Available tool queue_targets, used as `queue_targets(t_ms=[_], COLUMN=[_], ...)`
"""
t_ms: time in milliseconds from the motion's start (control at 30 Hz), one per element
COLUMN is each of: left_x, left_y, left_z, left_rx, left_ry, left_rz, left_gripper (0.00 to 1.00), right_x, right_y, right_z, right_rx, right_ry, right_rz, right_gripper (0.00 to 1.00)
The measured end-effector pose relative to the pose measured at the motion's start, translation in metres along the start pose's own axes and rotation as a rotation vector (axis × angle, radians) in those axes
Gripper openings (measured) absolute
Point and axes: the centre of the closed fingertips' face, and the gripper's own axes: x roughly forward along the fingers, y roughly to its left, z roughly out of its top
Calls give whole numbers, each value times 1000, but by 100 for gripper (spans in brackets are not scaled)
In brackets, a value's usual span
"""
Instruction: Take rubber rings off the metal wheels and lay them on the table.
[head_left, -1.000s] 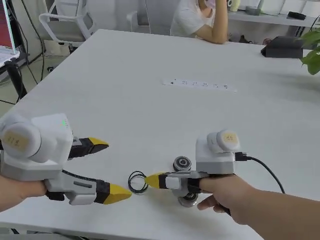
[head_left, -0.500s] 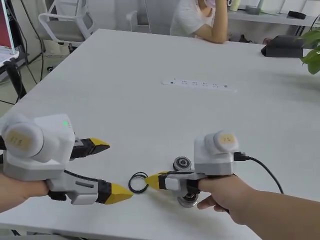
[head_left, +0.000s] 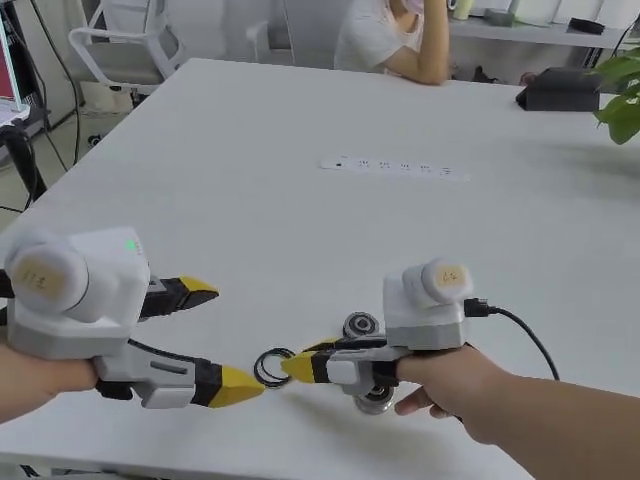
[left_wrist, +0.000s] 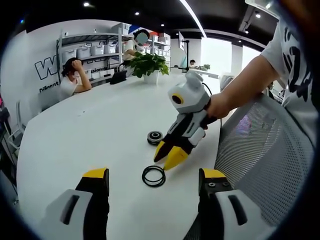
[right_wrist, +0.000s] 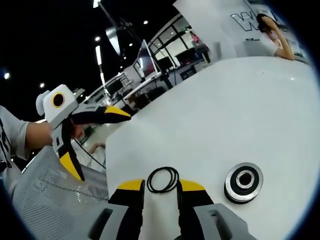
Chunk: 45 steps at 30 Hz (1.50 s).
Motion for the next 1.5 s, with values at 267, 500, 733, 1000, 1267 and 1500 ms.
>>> queue_targets(t_ms=[267,500,733,1000,1267,1500], left_x=[3,7,16,26,38,50], left_y=[-1,-1,0,-1,-2,-6], left_z=[3,6,12,20,25,29], left_rx=[1,5,0,9,14,16], left_ry=[1,5,6,9,12,16], left_rz=[-6,-12,-23,-41,-59,-87], left_gripper=[70,70,69,67,65,59], right_x=[-11,-24,-43,-63,-78,-86], right_y=[2,-2,-12,-29,-45,-57], right_z=[9,17,23,24,25,21], right_rx=[-42,-66,-87,-90,-100,-116], right_ry=[-28,-54,-79,-97,-111,-103], right_rz=[2,-8,-30,-77,-123,-154], right_gripper=[29,31,33,34,36,37])
